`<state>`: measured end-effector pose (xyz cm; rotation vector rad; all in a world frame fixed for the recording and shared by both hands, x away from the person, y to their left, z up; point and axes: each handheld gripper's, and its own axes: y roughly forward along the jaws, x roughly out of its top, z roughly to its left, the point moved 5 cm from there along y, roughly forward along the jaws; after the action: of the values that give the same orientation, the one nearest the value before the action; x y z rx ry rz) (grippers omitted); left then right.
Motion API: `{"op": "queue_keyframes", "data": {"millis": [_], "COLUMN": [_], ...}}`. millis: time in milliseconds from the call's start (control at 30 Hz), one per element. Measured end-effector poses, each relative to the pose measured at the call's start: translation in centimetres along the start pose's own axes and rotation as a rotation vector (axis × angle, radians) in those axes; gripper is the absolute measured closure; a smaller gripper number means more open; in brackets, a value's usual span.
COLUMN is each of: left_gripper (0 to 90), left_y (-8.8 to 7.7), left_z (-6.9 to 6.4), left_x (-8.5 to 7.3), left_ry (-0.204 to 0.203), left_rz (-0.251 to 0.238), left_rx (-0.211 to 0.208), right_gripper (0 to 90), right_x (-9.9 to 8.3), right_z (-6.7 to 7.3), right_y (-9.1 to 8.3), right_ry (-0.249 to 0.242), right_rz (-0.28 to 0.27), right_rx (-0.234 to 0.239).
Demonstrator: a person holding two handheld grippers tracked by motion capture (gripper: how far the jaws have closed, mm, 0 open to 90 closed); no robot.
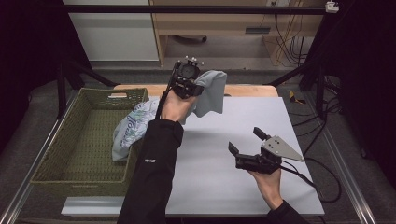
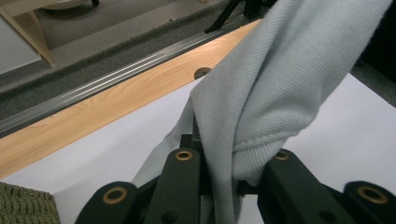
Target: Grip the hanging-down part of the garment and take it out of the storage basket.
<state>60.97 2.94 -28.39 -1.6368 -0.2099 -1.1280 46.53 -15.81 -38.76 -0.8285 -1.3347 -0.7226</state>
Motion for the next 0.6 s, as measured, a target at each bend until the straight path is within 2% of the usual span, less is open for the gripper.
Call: {"op": "queue_keyframes", "data": {"millis": [333,467,567,600], "left_gripper": [80.4,80.4,80.4,80.4], "left_y": [-0.1,-0.3,-0.4,-0.4], "left_z": [0.0,0.2,0.3,0.3], "left_x": [0.0,0.1,0.1,0.2], "left_ry": [0.0,0.004,0.011,0.006], "left_rz": [-0.004,-0.002,0.007,-0.004], "left_rx": [-0.004,-0.007,-0.01,-0.007], "right_gripper": [0.5,0.6,0.6,0.5], "right_x": [1.0,1.1,1.2,1.3], "right_z": [1.2,1.6,2.2,2.3], "right_y": [3.0,4.3,5.5,5.8], "right_ry": [-0.01,-0.013,-0.013,-0.022], "right_rz": [-0.01,-0.003,0.008,0.009], "right_rx": [-0.004,-0.007,0.007,0.006]}}
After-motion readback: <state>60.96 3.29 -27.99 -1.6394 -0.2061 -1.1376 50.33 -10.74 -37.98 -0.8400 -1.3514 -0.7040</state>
